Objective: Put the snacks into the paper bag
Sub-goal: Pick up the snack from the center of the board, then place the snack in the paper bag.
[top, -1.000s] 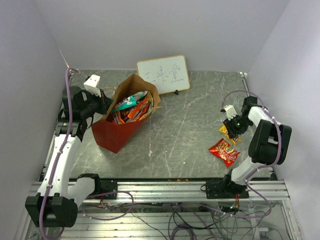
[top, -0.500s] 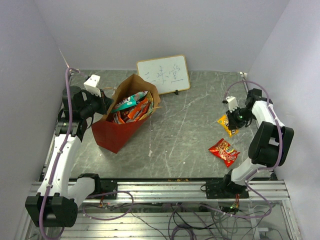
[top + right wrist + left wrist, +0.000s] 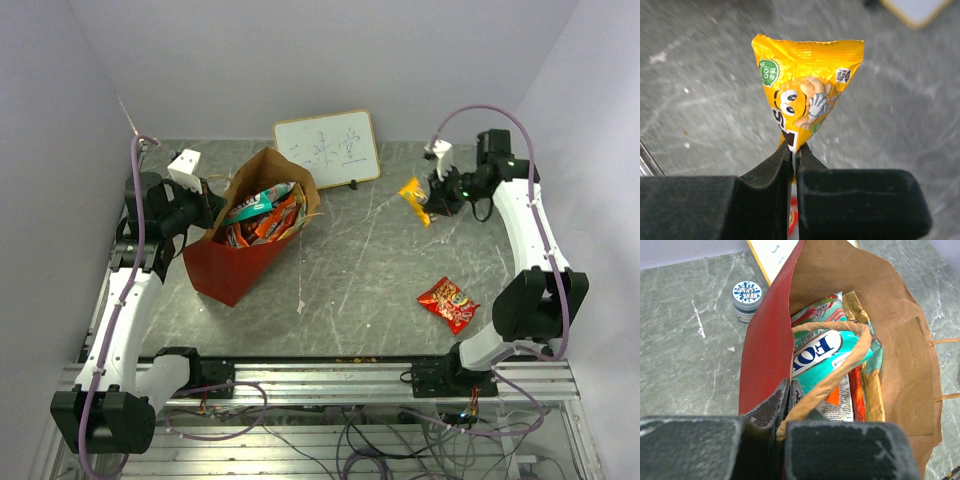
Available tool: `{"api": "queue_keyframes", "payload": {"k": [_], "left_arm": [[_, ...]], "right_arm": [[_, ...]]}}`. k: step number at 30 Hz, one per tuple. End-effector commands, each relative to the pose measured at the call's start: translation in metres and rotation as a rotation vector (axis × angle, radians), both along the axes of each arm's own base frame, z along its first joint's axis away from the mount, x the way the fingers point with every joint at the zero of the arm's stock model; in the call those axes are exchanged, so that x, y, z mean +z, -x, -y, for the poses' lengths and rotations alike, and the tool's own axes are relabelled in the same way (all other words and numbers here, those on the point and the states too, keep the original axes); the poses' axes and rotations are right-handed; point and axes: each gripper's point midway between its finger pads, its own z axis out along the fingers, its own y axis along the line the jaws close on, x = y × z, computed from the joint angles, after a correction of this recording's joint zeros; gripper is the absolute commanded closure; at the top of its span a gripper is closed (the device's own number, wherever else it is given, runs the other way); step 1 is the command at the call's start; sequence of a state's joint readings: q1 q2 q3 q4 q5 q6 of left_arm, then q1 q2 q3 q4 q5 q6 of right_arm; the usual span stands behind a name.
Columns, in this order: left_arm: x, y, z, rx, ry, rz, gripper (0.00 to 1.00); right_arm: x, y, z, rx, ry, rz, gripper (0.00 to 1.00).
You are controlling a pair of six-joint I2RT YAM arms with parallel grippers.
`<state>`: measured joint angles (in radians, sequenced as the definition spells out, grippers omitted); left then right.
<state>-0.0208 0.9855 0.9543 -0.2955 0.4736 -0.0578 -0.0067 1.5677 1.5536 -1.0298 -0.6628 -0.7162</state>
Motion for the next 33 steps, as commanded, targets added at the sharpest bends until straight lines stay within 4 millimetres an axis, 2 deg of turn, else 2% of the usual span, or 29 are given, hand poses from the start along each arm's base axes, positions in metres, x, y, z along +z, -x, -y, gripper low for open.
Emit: {"api": "queue_keyframes", "payload": {"k": [1,4,8,10,13,16,20,24,27,33], "left_arm": [[0.009,-0.001,0.003,-0.019,0.012,0.044,0.93],[0.009,-0.001,0.002,-0.011,0.018,0.038,0.93],[0.011,-0.005,-0.008,0.030,0.034,0.019,0.93],[0.013,-0.005,-0.008,0.035,0.043,0.009,0.93],[0.016,-0.004,-0.007,0.030,0.067,-0.008,0.93],[0.017,-0.003,-0.009,0.041,0.086,-0.019,0.93],[0.018,-0.002,-0.013,0.070,0.108,-0.031,0.93],[0.023,-0.003,-0.018,0.095,0.142,-0.053,0.93],[0.026,-0.002,-0.017,0.093,0.165,-0.064,0.93],[0.028,0.000,-0.014,0.079,0.195,-0.067,0.93]], "right_arm": [[0.078,0.000,-0.068,0.100,-0.115,0.197,0.98],[0.119,0.000,-0.107,0.178,-0.156,0.313,0.97],[0.161,0.001,-0.162,0.280,-0.224,0.431,0.97],[0.175,0.000,-0.188,0.313,-0.256,0.468,0.97],[0.180,0.003,-0.234,0.380,-0.279,0.484,0.97],[0.175,0.009,-0.276,0.443,-0.285,0.489,0.97],[0.158,0.026,-0.327,0.521,-0.269,0.486,0.97],[0.132,0.048,-0.366,0.587,-0.257,0.448,0.97],[0.108,0.061,-0.384,0.616,-0.235,0.404,0.97],[0.067,0.075,-0.398,0.625,-0.181,0.314,0.97]]}}
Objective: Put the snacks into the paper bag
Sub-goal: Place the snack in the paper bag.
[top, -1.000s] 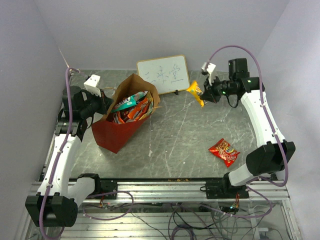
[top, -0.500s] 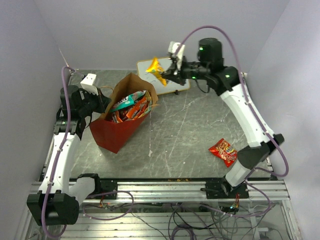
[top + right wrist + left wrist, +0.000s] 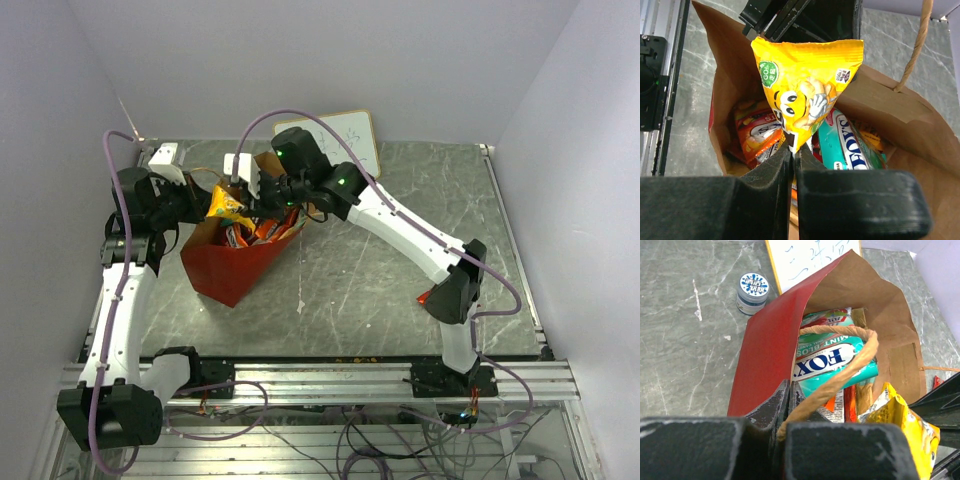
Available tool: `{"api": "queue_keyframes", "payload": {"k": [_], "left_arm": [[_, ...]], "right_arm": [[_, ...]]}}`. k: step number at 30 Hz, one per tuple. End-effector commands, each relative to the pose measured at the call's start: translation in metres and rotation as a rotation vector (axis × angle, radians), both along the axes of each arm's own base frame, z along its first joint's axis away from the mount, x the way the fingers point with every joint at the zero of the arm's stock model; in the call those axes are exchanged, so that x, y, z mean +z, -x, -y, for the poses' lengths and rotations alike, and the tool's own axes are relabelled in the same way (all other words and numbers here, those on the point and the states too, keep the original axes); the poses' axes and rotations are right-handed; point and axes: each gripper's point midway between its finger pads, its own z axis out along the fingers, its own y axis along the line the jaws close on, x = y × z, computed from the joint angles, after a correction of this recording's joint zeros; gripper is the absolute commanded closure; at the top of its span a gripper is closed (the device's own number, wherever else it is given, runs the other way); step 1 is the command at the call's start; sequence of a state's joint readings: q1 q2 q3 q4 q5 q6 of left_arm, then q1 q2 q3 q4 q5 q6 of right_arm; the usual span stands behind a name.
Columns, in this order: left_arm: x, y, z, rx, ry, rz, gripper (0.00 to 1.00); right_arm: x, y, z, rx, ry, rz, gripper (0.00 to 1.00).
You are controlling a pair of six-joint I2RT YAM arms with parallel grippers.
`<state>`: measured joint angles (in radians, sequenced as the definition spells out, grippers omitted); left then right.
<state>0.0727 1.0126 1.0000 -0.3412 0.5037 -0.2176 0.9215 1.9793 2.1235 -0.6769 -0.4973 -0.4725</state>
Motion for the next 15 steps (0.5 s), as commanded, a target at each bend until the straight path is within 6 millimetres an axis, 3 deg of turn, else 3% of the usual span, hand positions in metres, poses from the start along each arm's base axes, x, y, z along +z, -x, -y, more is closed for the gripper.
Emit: {"api": "queue_keyframes", "payload": {"k": [1,8,15], "left_arm": [[0.023,0.004,0.006,-0.027,0.050,0.038,0.93],[0.022,0.005,0.008,-0.037,0.057,0.038,0.93],[0.024,0.005,0.007,-0.037,0.054,0.049,0.93]], "right_arm": [[-0.016,0.000,-0.008,-0.026,0.023,-0.030,0.97],[-0.060,0.006,-0.013,-0.035,0.135,-0.062,0.94],[-0.067,0.004,-0.006,-0.049,0.174,-0.050,0.66]]}}
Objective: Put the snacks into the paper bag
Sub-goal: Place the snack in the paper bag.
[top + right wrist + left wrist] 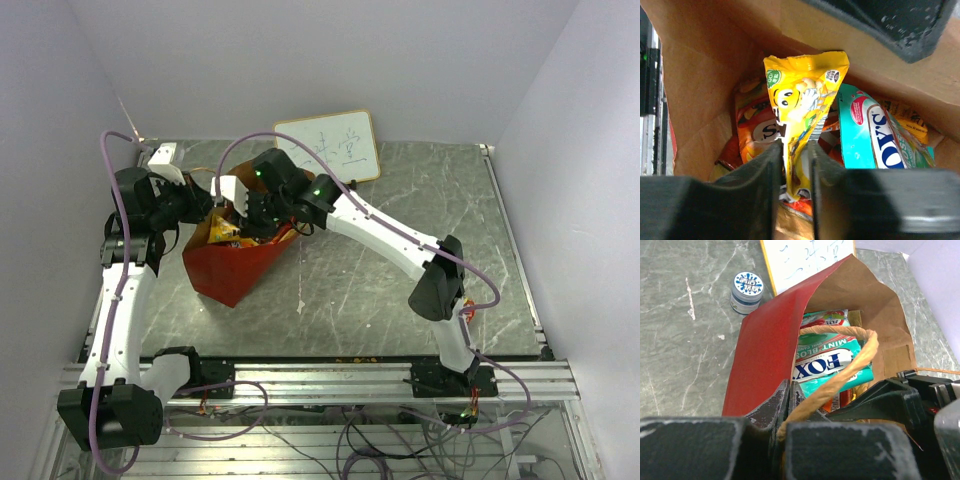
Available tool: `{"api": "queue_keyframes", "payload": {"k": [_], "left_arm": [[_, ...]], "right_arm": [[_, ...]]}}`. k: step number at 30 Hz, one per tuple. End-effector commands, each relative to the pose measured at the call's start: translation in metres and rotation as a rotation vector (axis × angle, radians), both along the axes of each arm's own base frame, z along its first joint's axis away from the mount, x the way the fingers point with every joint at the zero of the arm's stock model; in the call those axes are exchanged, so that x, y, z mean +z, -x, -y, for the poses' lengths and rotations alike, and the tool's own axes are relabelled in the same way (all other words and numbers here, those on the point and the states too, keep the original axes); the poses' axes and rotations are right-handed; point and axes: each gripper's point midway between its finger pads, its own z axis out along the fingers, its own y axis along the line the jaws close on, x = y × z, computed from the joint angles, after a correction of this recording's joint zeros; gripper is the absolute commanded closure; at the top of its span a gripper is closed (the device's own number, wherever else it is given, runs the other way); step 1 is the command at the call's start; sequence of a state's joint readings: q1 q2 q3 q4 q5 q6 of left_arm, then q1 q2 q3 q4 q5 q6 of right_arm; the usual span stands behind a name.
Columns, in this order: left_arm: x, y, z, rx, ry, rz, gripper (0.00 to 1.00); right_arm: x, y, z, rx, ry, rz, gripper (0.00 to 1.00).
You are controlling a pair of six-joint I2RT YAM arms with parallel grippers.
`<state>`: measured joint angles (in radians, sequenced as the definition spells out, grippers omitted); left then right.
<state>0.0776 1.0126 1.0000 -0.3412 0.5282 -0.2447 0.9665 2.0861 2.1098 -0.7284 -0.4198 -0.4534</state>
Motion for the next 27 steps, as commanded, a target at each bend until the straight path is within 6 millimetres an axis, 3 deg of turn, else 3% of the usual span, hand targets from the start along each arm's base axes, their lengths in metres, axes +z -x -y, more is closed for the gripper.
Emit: {"api": "queue_keyframes", "payload": {"k": [1,7,10,14,20,27], "left_arm": [[0.022,0.004,0.004,-0.026,0.022,0.062,0.93],[0.021,0.004,0.004,-0.028,0.020,0.070,0.93],[0.021,0.005,0.004,-0.028,0.017,0.075,0.93],[0.021,0.006,0.004,-0.027,0.010,0.084,0.93],[0.018,0.007,0.003,-0.029,-0.002,0.104,0.93],[0.014,0.005,0.001,-0.026,-0.018,0.100,0.93]], "right_arm": [[0.010,-0.005,0.008,-0.026,0.011,0.044,0.63],[0.036,-0.007,0.012,-0.044,-0.023,0.089,0.47],[0.067,-0.001,0.016,-0.034,-0.070,0.107,0.39],[0.089,0.002,0.021,-0.033,-0.099,0.126,0.14],[0.117,0.002,0.044,-0.058,-0.141,0.173,0.12],[0.152,-0.008,0.100,-0.132,-0.201,0.184,0.13]]}}
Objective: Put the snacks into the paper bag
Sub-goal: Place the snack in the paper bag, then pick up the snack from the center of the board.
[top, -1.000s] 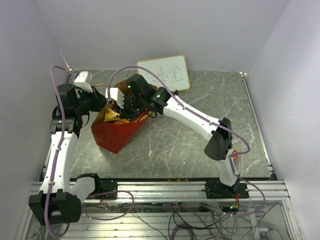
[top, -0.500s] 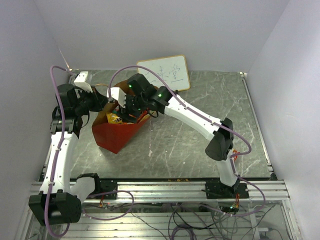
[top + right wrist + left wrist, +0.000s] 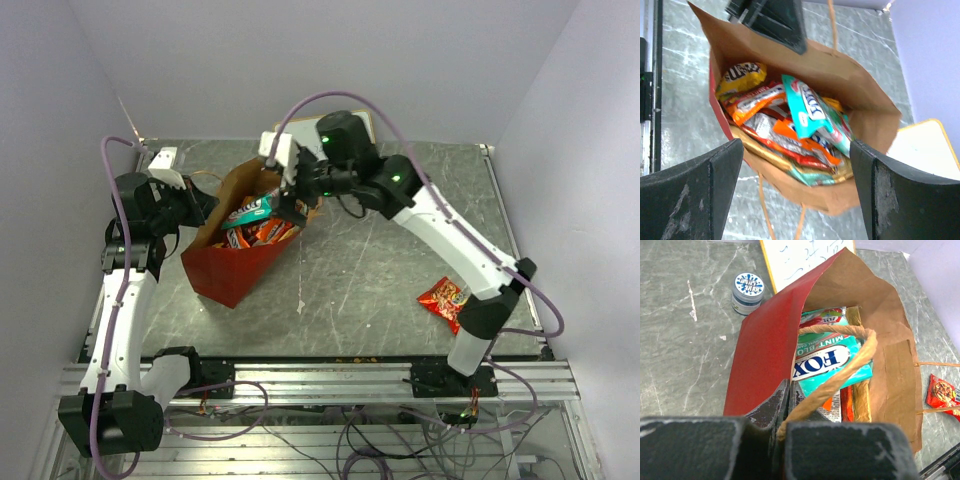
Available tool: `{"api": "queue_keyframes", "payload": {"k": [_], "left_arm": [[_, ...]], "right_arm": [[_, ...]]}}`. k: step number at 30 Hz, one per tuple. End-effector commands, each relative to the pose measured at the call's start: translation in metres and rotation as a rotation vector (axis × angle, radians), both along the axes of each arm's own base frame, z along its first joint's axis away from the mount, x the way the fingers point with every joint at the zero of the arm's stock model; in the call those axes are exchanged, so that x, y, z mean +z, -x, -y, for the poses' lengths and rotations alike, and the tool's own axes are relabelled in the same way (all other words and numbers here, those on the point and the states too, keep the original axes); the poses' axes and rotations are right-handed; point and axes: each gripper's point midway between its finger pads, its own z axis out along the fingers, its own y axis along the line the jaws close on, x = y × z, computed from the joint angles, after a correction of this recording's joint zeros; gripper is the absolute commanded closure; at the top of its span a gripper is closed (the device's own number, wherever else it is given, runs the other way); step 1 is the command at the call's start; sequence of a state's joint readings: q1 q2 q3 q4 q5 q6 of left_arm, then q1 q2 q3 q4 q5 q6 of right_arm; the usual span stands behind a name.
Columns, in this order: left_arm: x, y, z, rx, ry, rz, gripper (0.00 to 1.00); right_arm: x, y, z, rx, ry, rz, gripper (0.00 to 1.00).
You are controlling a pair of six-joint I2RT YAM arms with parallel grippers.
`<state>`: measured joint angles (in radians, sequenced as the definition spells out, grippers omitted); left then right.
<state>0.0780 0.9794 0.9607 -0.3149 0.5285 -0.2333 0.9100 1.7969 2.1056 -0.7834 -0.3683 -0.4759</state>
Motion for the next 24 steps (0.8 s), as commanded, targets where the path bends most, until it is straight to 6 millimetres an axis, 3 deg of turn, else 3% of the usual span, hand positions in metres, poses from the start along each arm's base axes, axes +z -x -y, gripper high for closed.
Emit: {"api": "queue_keyframes", "payload": {"k": [1,5,10,15,24], "left_arm": [[0.016,0.000,0.001,-0.024,-0.007,0.073,0.93],[0.014,-0.002,0.001,-0.026,-0.012,0.071,0.93],[0.013,-0.003,0.000,-0.027,-0.020,0.077,0.93],[0.012,-0.003,0.000,-0.029,-0.033,0.086,0.93],[0.010,-0.006,0.001,-0.045,-0.036,0.072,0.93]], "right_arm": [[0.020,-0.013,0.042,-0.053,-0.049,-0.004,0.13],[0.033,-0.031,0.085,-0.140,-0.079,-0.004,0.13],[0.022,-0.054,0.146,-0.288,-0.083,-0.073,0.14],[-0.025,-0.058,0.221,-0.451,-0.010,-0.146,0.15],[-0.144,-0.014,0.327,-0.643,0.286,-0.377,0.15]]}}
